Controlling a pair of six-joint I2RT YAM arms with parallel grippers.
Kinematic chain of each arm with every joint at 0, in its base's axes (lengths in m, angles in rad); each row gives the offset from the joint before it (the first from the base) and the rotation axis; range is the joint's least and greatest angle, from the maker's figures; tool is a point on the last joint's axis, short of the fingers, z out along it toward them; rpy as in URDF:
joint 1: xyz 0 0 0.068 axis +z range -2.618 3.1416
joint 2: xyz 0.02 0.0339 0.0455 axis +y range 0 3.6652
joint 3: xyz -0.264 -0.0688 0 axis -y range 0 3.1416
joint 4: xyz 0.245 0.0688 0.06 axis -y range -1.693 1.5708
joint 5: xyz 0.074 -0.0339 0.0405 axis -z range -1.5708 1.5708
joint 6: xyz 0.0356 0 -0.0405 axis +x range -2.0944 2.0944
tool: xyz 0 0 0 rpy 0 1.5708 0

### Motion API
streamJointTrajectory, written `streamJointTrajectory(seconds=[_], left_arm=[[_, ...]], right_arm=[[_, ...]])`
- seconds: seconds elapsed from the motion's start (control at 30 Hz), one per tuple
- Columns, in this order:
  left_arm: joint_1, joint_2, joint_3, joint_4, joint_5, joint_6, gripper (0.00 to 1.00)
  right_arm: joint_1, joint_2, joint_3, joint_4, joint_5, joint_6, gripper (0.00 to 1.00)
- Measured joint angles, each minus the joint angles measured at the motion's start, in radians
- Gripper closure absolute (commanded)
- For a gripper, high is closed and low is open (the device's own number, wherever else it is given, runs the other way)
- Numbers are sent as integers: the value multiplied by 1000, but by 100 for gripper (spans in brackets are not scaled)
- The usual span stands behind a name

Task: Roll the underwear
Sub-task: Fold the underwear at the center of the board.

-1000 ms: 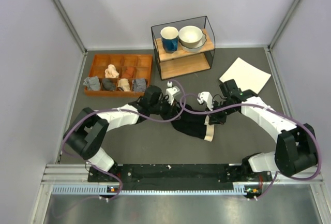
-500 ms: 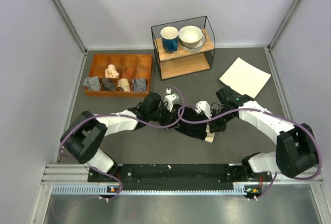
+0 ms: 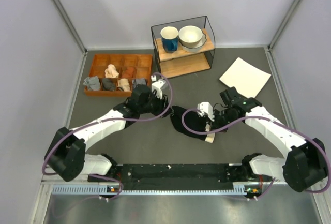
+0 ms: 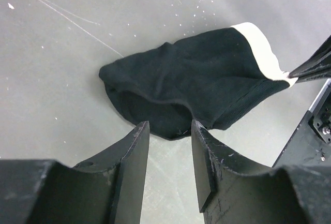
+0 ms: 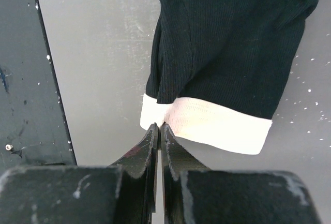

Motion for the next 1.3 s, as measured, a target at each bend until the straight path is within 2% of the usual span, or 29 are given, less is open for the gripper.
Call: streamJointTrajectory(seconds=[0.2,0.33,0.37,0.47,0.5,0.6,0.67,0.77,0.87,0.9,1.0,1.17,1.3], left_arm=[[0,93,132,-40,8,-4,58],[1,197,227,-47,37,-4,64],[1,228,244,-47,45,-3,66],[1,312,266,-42,68,-5,67],[1,340,266,-43,75,-8,67],[1,406,254,-45,79,-18,67],[1,428,222,-41,76,-21,67],[1,446,192,-40,67,-22,67],[2,462,188,-31,56,-25,68],[2,463,187,-29,53,-26,68],[2,463,180,-16,40,-30,68],[2,462,164,16,25,-48,68],[2,461,157,28,14,-61,68]], right_arm=[[0,9,-31,-12,19,-35,100],[1,62,-39,-19,50,-53,97],[1,72,-43,-17,56,-55,94],[1,90,-53,-28,71,-60,77],[1,90,-55,-31,75,-62,68],[2,89,-55,-55,74,-69,58],[2,82,-41,-88,66,-69,56],[2,71,29,-126,37,-67,57],[2,86,108,-117,7,-48,68],[2,106,132,-106,3,-34,76],[3,211,177,-51,15,14,85],[3,378,167,55,131,88,89],[3,398,125,102,219,126,89]])
